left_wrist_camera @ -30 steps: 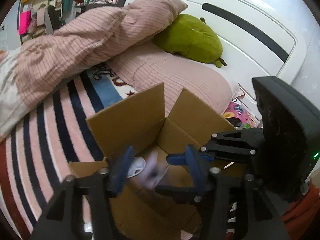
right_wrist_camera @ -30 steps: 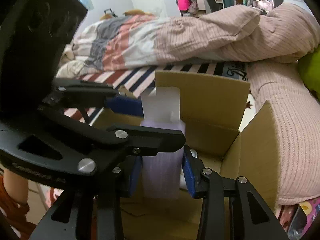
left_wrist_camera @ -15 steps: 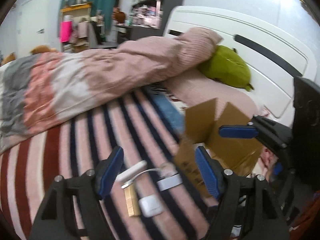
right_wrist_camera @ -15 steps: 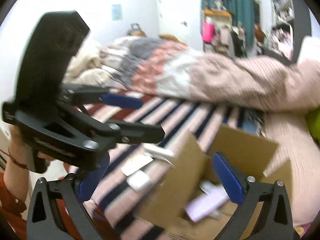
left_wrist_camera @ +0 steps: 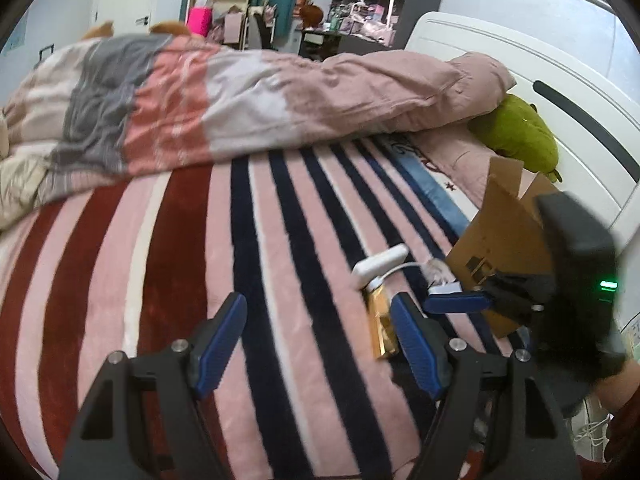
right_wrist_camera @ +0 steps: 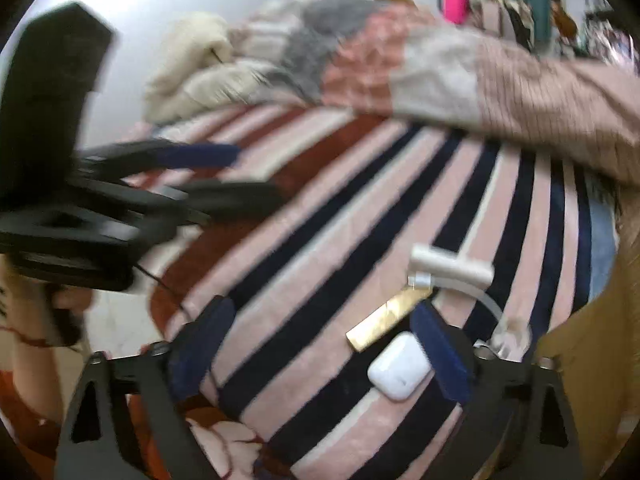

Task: Organize rigid objects
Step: 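Grasp the gold bar with the right gripper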

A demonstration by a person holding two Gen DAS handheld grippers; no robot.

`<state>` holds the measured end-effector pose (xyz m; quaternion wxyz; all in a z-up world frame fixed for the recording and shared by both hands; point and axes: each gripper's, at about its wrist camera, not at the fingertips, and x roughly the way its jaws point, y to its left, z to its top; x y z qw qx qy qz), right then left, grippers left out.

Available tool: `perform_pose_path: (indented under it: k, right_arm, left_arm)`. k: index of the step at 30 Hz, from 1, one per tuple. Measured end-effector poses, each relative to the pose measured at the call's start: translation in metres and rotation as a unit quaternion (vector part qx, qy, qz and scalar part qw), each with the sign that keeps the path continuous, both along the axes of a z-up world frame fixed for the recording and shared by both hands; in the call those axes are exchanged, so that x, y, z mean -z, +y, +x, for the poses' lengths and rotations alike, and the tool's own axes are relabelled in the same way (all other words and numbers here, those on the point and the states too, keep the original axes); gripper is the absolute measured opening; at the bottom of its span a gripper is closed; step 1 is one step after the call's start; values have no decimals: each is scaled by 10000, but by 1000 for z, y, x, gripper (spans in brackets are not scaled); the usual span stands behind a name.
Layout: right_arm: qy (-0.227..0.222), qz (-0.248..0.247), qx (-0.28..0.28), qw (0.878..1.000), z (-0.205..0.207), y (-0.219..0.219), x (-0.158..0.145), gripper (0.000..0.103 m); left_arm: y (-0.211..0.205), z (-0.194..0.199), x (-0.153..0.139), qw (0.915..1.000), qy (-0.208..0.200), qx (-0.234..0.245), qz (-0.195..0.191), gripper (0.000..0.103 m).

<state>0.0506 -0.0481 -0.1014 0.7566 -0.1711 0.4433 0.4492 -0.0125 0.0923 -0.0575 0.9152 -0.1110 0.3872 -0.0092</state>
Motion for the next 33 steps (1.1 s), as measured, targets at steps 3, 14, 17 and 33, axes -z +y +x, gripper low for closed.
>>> perform_pose_path:
  k: [3, 14, 17, 33]
  right_arm:
    - [159, -234, 362, 9989, 17, 5, 28, 60]
    - [319, -402, 144, 9986, 30, 22, 49, 17]
    - [311, -478, 51, 9984, 23, 23, 51, 17]
    - [-209, 69, -318, 9993, -2, 9, -11, 13]
  left_arm:
    - [5, -5, 10, 9999, 17, -34, -96, 72]
    - [11, -16, 17, 9995, -31, -130, -294, 72]
    - [11, -17, 18, 9995, -6, -152, -290, 72]
    - [2, -18, -12, 9978, -198, 74, -632, 72]
